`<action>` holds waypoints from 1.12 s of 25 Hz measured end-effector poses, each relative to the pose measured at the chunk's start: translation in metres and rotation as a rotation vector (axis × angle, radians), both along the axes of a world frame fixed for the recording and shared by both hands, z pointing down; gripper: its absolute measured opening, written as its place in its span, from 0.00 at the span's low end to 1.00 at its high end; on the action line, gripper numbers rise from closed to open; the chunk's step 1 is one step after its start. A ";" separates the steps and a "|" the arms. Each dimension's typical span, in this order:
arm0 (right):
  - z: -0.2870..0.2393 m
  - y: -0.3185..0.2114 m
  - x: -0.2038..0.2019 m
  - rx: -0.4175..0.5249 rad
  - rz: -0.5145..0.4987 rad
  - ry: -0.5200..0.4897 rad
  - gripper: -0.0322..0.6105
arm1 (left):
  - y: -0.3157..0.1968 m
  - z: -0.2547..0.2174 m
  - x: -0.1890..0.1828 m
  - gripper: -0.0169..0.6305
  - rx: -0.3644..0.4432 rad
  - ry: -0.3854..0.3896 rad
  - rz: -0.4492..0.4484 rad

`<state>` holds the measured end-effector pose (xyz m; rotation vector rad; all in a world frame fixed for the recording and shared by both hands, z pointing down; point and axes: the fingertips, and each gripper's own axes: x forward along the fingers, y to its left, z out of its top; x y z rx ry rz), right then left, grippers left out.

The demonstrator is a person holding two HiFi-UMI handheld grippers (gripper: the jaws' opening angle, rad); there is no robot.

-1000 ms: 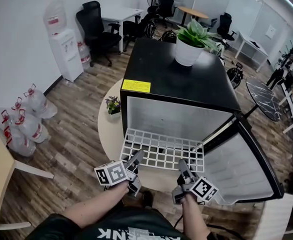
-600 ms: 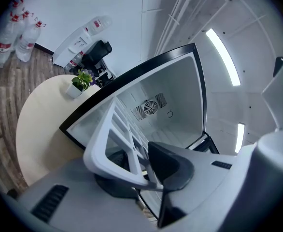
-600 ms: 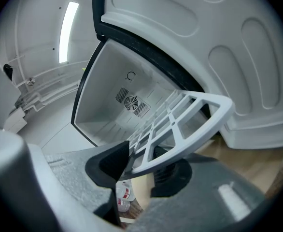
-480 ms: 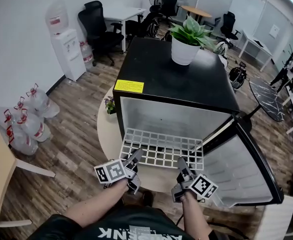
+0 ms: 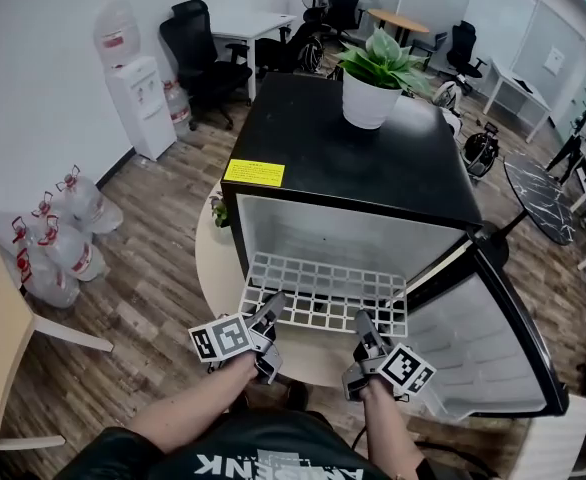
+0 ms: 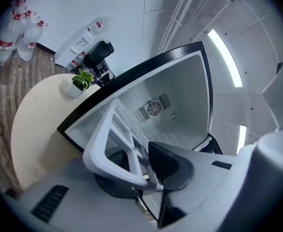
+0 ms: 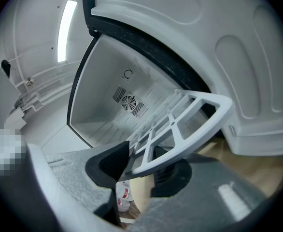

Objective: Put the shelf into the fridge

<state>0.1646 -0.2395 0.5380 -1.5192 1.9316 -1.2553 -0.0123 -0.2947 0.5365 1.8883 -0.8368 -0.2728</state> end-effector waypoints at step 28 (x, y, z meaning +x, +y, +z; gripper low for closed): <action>0.005 -0.037 0.013 -0.005 0.007 -0.002 0.25 | -0.028 0.005 0.008 0.15 0.001 0.015 -0.037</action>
